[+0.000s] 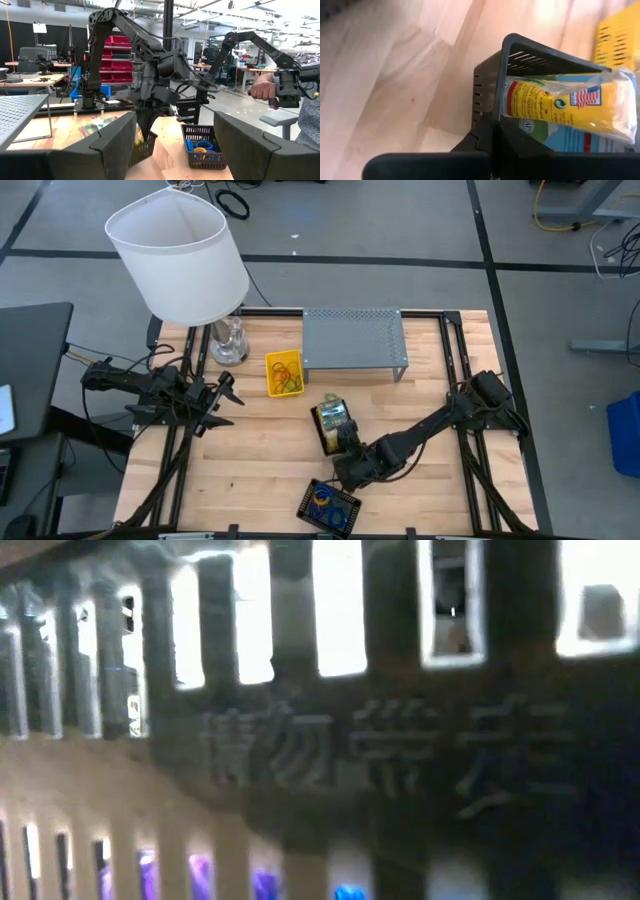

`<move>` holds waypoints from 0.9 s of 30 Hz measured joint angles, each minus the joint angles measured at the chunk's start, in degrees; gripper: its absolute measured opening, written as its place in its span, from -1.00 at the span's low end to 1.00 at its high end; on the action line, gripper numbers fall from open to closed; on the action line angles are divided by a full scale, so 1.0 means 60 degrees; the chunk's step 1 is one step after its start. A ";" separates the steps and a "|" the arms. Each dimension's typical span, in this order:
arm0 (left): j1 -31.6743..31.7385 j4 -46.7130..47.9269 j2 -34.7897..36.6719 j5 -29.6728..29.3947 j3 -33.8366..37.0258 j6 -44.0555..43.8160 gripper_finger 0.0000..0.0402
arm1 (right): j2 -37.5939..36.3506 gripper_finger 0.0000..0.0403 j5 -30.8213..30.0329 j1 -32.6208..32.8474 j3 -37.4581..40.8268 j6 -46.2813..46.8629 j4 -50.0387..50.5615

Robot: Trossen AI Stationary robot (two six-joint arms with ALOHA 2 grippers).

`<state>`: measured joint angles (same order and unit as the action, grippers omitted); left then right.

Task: Pick & Place Office Desk Supplies
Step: Put the top black bin on the shelf

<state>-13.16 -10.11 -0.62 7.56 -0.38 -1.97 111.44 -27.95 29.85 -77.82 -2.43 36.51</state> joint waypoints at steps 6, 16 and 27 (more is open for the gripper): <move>0.0000 0.0000 0.0000 0.0001 0.0001 -0.0001 0.34 | -0.0001 -0.97 -0.0524 0.0292 -0.0768 0.0528 0.1006; -0.0001 -0.0003 0.0000 0.0002 0.0000 -0.0004 0.34 | -0.0015 -0.97 -0.0548 0.0466 -0.2113 0.1551 0.3314; -0.0001 -0.0003 0.0003 0.0002 0.0000 -0.0004 0.34 | -0.0029 -0.97 -0.0918 0.0081 -0.3704 0.1927 0.5850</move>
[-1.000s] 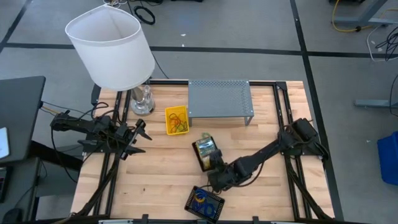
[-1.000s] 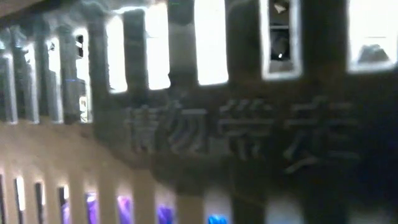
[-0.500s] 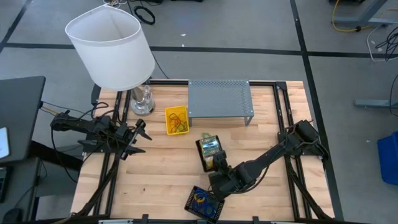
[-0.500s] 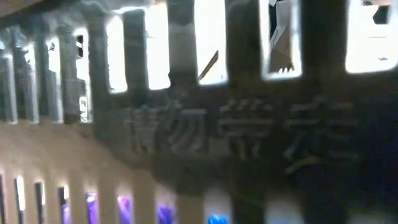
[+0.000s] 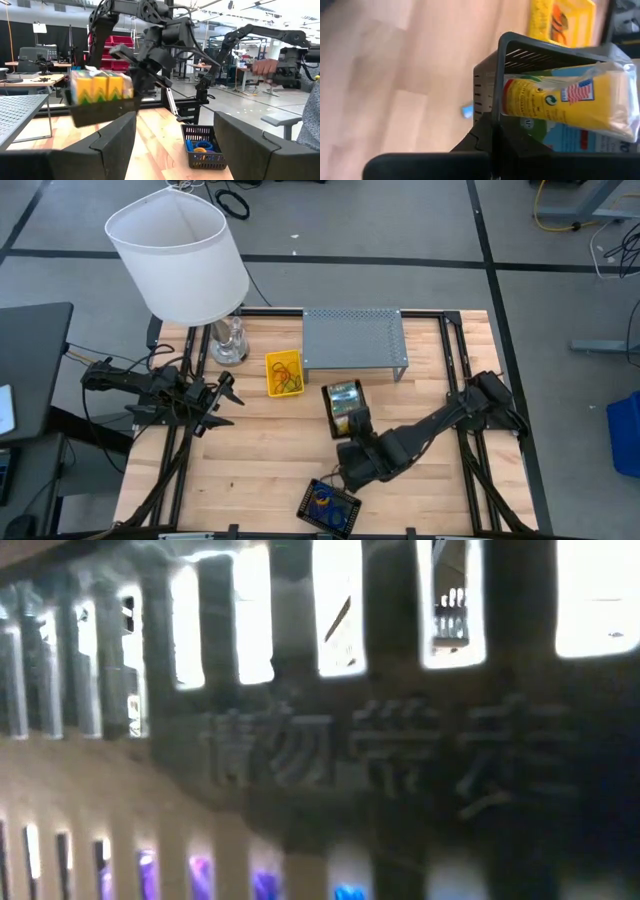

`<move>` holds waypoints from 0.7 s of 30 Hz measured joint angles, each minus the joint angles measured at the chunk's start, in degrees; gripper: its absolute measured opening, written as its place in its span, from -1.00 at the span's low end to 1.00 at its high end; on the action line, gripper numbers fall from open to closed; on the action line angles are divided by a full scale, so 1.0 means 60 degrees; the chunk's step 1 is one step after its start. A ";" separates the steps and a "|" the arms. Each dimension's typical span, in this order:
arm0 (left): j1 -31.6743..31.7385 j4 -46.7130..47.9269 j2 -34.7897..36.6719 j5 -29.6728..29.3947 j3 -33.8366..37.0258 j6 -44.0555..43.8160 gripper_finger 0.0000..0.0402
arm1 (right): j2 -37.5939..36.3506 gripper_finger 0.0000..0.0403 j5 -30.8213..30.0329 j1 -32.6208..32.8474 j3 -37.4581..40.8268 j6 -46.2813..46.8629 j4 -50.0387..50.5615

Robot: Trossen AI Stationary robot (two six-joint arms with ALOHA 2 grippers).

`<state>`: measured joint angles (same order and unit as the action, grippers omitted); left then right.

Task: Pick & Place Office Desk Supplies
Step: Put the top black bin on the shelf

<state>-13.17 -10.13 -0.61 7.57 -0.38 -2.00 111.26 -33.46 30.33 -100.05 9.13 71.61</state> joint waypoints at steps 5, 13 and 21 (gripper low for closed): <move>0.0000 -0.0001 -0.0003 -0.0003 0.0000 0.0000 0.34 | 0.0000 -0.97 0.0008 -0.0546 -0.0471 -0.0223 0.0689; 0.0001 -0.0001 -0.0003 0.0000 0.0002 0.0000 0.34 | 0.0007 -0.97 0.0245 -0.1812 -0.0663 -0.1840 0.0418; 0.0000 0.0001 -0.0003 -0.0004 0.0004 0.0000 0.34 | 0.0007 -0.97 0.0267 -0.2755 -0.0663 -0.2652 0.0165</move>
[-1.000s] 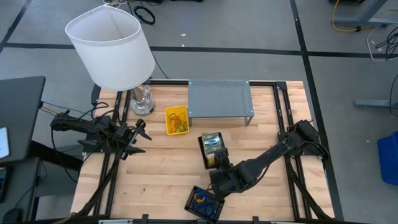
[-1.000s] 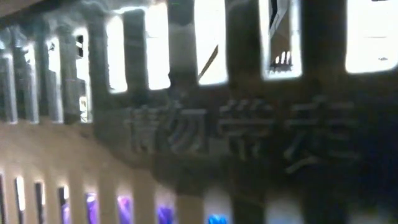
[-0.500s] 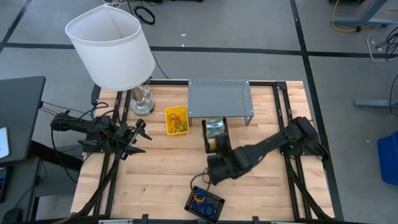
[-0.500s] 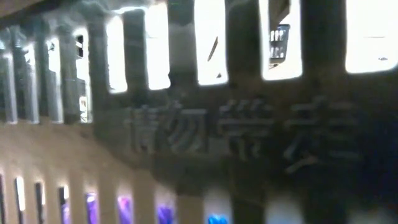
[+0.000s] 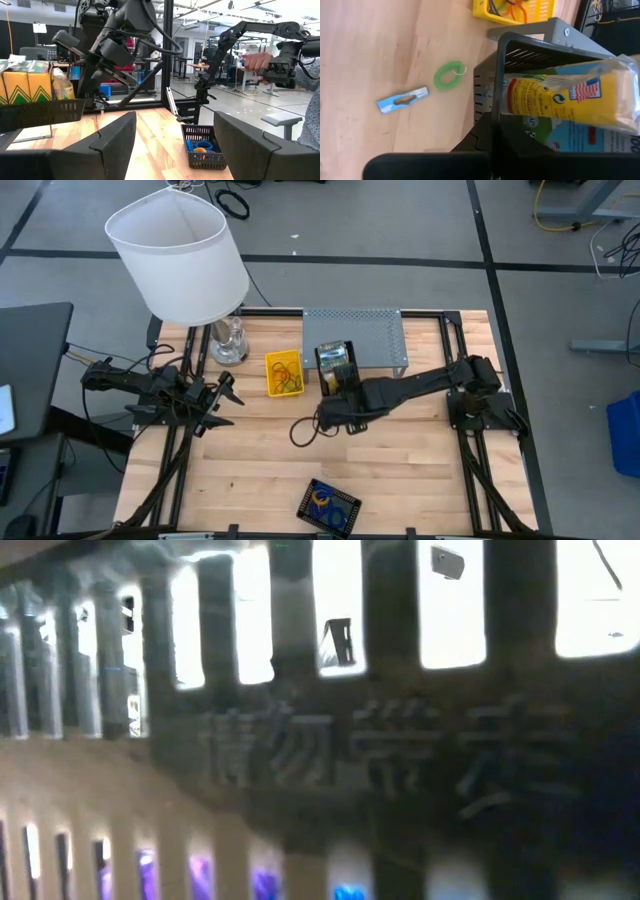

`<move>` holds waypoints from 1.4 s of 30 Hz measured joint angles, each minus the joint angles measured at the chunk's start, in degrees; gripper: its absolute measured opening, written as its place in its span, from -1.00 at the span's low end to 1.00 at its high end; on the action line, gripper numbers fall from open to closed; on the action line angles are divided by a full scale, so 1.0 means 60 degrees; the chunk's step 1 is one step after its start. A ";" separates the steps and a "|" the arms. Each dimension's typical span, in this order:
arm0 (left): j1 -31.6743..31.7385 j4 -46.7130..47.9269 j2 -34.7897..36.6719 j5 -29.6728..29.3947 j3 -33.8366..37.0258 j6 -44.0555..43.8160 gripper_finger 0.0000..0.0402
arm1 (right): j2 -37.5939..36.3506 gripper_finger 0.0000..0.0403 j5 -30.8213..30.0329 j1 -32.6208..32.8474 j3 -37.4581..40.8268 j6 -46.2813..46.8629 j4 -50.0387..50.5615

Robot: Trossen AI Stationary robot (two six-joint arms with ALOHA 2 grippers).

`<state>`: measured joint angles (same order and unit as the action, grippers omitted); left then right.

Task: Pick & Place Office Desk Supplies
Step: Put the top black bin on the shelf

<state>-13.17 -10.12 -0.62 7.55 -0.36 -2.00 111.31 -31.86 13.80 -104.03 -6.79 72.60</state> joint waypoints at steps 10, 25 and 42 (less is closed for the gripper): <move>0.0000 0.0001 0.0000 0.0002 -0.0004 0.0000 0.34 | -0.0051 -0.97 0.0413 -0.0973 0.0004 -0.1461 -0.1091; 0.0000 -0.0002 0.0000 0.0000 0.0000 0.0000 0.34 | -0.0058 -0.97 0.1901 -0.3092 -0.0029 -0.2947 -0.2543; 0.0003 -0.0002 0.0000 0.0003 -0.0004 0.0000 0.34 | -0.0029 -0.97 0.2962 -0.3341 -0.0044 -0.3111 -0.3163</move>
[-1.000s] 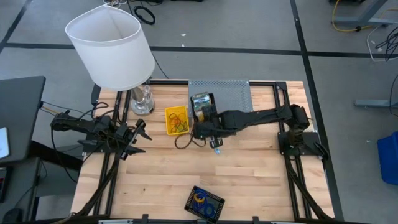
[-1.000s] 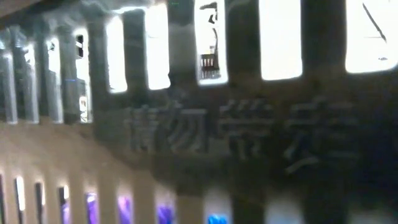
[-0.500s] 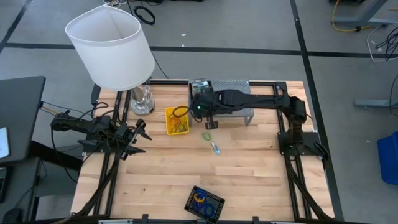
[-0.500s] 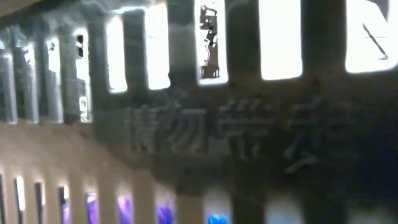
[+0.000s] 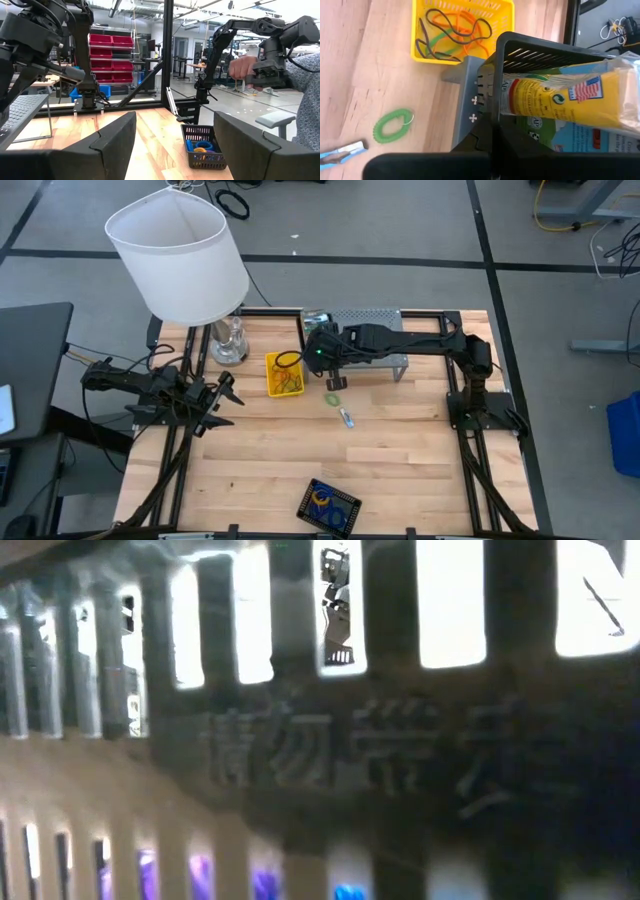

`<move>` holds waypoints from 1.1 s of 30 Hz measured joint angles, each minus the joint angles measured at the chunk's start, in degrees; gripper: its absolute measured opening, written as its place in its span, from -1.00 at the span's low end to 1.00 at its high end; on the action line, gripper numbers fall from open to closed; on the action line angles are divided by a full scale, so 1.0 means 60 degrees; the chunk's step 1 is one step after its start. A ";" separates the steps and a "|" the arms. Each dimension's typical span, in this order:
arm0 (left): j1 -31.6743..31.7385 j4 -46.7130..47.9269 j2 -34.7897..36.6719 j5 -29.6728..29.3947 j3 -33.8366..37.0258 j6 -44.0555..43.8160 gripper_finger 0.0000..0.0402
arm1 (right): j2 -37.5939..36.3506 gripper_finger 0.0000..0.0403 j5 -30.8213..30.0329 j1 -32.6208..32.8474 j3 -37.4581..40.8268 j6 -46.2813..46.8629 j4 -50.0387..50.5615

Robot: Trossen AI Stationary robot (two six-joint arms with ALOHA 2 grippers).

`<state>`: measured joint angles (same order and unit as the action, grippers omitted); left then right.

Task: Pick & Place Office Desk Supplies
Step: Put the top black bin on the shelf, then put the green spring keychain into the black bin on the table

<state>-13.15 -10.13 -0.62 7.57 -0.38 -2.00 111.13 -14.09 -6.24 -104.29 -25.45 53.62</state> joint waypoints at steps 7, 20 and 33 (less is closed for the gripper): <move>-0.0003 0.0002 0.0000 -0.0001 0.0003 0.0000 0.34 | 0.0000 -0.97 0.0000 -0.0126 0.0051 0.0175 -0.0035; -0.0003 0.0002 0.0004 -0.0003 0.0004 0.0000 0.34 | 0.0018 -0.63 -0.0080 -0.0164 0.0120 0.0084 -0.0016; 0.0000 0.0000 0.0004 0.0000 0.0000 0.0000 0.34 | 0.0015 -0.12 -0.1073 0.0074 0.0124 -0.0171 0.0020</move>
<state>-13.15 -10.13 -0.60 7.57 -0.38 -2.00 111.22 -20.53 -5.80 -103.55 -26.48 53.74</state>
